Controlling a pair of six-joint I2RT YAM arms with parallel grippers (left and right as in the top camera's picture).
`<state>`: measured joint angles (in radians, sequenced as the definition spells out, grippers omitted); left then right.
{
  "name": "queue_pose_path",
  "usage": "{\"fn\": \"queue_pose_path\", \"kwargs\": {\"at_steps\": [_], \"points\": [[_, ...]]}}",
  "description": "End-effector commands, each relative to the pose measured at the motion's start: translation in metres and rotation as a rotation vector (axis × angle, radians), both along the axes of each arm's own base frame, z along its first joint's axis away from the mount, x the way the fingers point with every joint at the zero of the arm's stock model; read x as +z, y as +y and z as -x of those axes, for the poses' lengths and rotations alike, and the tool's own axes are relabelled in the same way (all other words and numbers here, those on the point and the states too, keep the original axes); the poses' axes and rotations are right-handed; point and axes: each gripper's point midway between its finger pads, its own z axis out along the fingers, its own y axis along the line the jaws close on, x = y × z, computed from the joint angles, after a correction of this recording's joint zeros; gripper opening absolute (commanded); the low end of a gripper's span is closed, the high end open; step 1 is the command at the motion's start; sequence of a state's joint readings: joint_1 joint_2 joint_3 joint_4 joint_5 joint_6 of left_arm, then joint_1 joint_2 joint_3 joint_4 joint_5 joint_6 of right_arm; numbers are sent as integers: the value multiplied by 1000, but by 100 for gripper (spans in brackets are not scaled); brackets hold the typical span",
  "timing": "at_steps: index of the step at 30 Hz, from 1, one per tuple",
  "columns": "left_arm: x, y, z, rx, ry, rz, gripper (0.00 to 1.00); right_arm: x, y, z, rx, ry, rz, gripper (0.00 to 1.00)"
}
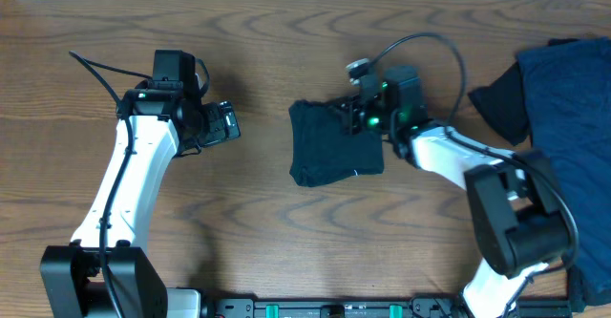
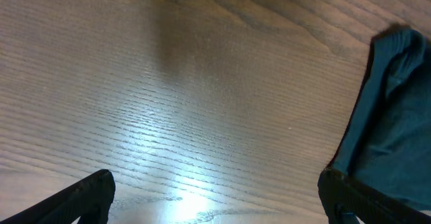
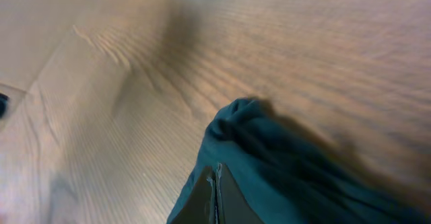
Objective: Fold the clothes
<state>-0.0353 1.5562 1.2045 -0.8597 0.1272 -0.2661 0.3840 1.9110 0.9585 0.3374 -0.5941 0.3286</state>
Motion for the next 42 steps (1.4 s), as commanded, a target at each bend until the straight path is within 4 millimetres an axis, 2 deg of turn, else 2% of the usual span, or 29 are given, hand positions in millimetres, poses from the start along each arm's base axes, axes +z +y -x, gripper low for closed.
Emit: {"fn": "queue_pose_path", "kwargs": {"at_steps": [1, 7, 10, 12, 13, 15, 17, 21, 25, 29, 30, 31, 32, 34, 36, 37, 38, 40, 42], "points": [[-6, 2, 3, 6, 22, -8, 98, -22, 17, 4, 11, -6, 40, 1], [-6, 2, 3, 6, 22, -8, 98, -68, 23, -4, -103, -46, 179, 1], [-6, 2, 3, 6, 22, -8, 98, -80, 32, -4, -106, -75, 186, 1], [-6, 2, 3, 6, 22, -8, 98, -77, 39, -3, -86, -96, 160, 1], [-6, 2, 3, 6, 22, -8, 98, -72, 44, -2, -64, -108, 131, 1], [-6, 2, 3, 6, 22, -8, 98, -44, 59, 0, 5, -156, 37, 4], [-6, 2, 3, 6, 22, -8, 98, -13, 64, -1, 25, -191, -43, 10], [-6, 2, 3, 6, 22, -8, 98, 49, 53, -8, -11, -233, -114, 14], [-6, 2, 3, 6, 22, -8, 98, 95, 13, -8, -81, -201, -91, 20], [-6, 2, 3, 6, 22, -8, 98, 120, -42, 1, -166, -146, -20, 27], [-6, 2, 3, 6, 22, -8, 98, 123, -56, 4, -179, -145, 8, 33], [-6, 2, 3, 6, 22, -8, 98, 126, -72, 7, -199, -141, 41, 47], [-6, 2, 3, 6, 22, -8, 98, 126, -87, 10, -224, -135, 72, 56], [-6, 2, 3, 6, 22, -8, 98, 124, -119, 14, -301, -103, 141, 61], [-6, 2, 3, 6, 22, -8, 98, 118, -151, 18, -393, -58, 204, 73], [-6, 2, 3, 6, 22, -8, 98, 114, -164, 21, -434, -35, 231, 83], [-6, 2, 3, 6, 22, -8, 98, 110, -177, 23, -471, -11, 258, 99], [-6, 2, 3, 6, 22, -8, 98, 100, -198, 27, -534, 39, 308, 99], [-6, 2, 3, 6, 22, -8, 98, 91, -208, 33, -556, 85, 332, 99]]}}
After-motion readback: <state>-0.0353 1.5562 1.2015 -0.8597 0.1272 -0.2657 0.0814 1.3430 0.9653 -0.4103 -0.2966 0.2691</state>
